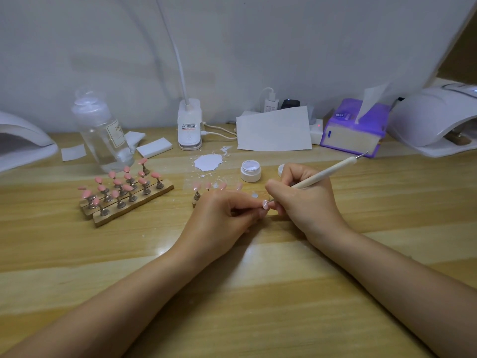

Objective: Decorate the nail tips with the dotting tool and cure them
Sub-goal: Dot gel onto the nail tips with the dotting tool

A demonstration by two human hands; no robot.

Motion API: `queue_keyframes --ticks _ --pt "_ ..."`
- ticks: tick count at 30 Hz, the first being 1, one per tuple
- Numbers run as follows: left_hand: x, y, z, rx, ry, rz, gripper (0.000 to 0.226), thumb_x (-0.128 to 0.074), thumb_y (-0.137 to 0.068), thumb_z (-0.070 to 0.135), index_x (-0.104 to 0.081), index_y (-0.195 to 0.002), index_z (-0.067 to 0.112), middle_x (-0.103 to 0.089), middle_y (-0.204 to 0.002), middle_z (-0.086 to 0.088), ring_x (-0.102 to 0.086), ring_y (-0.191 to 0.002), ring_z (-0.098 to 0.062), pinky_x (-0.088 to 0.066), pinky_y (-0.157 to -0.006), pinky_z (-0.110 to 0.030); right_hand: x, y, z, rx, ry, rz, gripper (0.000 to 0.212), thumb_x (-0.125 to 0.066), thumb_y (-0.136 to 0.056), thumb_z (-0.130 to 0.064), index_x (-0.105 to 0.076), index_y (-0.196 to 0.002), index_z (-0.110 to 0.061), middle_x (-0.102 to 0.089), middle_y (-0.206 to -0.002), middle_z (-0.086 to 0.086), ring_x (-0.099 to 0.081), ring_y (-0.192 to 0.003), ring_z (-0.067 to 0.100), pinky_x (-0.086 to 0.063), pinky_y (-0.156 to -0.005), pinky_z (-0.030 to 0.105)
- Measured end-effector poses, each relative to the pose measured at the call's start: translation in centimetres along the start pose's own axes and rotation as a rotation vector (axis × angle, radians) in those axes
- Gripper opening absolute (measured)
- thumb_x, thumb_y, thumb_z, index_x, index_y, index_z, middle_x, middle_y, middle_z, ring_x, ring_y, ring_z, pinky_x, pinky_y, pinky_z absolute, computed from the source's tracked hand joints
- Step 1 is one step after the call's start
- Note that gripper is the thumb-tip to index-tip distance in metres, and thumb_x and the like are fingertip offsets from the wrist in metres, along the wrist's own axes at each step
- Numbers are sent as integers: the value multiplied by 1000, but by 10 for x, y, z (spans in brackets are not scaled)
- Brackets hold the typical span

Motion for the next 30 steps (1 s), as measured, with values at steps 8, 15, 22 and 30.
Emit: queue_keyframes --ticks 8,15,22,30 --pt "-2 0 -2 68 61 -6 26 -69 -79 11 -70 -77 37 -68 -79 10 -48 -52 -4 -28 -107 -36 1 -1 1 8 17 6 38 -53 -73 11 -35 -47 -10 -45 -29 -5 -45 -31 4 -35 -38 14" --pt "-1 0 0 14 -3 -2 19 -69 -79 10 -73 -86 28 -67 -82 10 -47 -55 -4 -9 -98 1 2 -1 2 19 30 23 38 -54 -73 10 -35 -47 -11 -45 -29 -6 -44 -31 6 -34 -39 14" --pt "0 0 2 23 6 14 36 -69 -79 11 -65 -77 47 -66 -80 16 -50 -54 -8 -9 -94 6 4 -1 2 3 -28 54 38 -56 -74 7 -34 -49 -11 -40 -29 -5 -44 -29 3 -46 -44 20" --pt "-4 0 -8 36 65 -12 14 -70 -79 11 -75 -80 24 -69 -75 13 -53 -56 3 -27 -105 -23 10 -5 6 -63 -233 168 43 -68 -78 -10 -35 -50 -13 -38 -34 -6 -37 -31 4 -52 -48 20"
Point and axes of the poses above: each hand's wrist, its own y-axis away from the middle knuckle, its own x-axis out of the back of the hand, z = x × y, the point moved 5 cm from there along -y, towards the middle knuckle
